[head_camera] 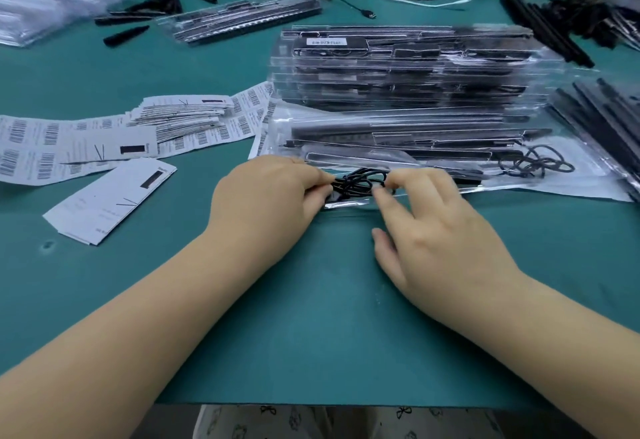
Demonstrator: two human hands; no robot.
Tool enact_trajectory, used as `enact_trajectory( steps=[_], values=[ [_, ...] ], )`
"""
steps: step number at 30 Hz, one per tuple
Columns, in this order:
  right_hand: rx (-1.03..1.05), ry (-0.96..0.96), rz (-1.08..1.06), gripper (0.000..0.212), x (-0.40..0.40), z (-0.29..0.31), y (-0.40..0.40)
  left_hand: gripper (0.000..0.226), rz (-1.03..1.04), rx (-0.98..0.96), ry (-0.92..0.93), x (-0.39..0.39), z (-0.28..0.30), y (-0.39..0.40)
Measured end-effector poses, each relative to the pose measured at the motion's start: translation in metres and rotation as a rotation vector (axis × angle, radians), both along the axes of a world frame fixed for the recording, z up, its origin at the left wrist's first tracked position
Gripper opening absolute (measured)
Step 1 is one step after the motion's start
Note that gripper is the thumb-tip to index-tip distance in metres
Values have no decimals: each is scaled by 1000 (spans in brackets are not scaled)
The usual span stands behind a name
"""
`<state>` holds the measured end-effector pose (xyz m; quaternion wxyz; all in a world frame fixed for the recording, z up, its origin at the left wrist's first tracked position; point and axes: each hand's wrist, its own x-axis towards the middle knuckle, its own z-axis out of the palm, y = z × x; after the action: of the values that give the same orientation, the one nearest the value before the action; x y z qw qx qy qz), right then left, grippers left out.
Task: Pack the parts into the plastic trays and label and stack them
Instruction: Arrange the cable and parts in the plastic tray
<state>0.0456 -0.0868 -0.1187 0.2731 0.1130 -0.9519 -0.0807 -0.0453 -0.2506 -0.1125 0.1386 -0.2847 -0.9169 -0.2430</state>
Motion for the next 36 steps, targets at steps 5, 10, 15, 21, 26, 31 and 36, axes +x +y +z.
enact_trajectory(
  steps=[5,10,15,21,26,31,36],
  values=[
    [-6,11,10,42,6,-1,-6,19,32,-29,-16,1,1,1],
    [64,-22,57,46,6,2,-8,20,15,-35,-16,0,0,0],
    [-40,-277,-94,60,4,1,-8,19,2,-28,-13,1,1,0],
    [-67,-123,11,57,6,7,-8,19,9,-50,-25,1,1,0],
    [123,-159,167,53,1,4,-5,19,14,-46,-18,0,2,0],
    [86,-256,58,53,3,7,-7,18,-2,-41,-11,0,2,0],
    [71,-345,-76,62,5,11,-13,20,-9,-42,-14,-1,1,-1]
  ],
)
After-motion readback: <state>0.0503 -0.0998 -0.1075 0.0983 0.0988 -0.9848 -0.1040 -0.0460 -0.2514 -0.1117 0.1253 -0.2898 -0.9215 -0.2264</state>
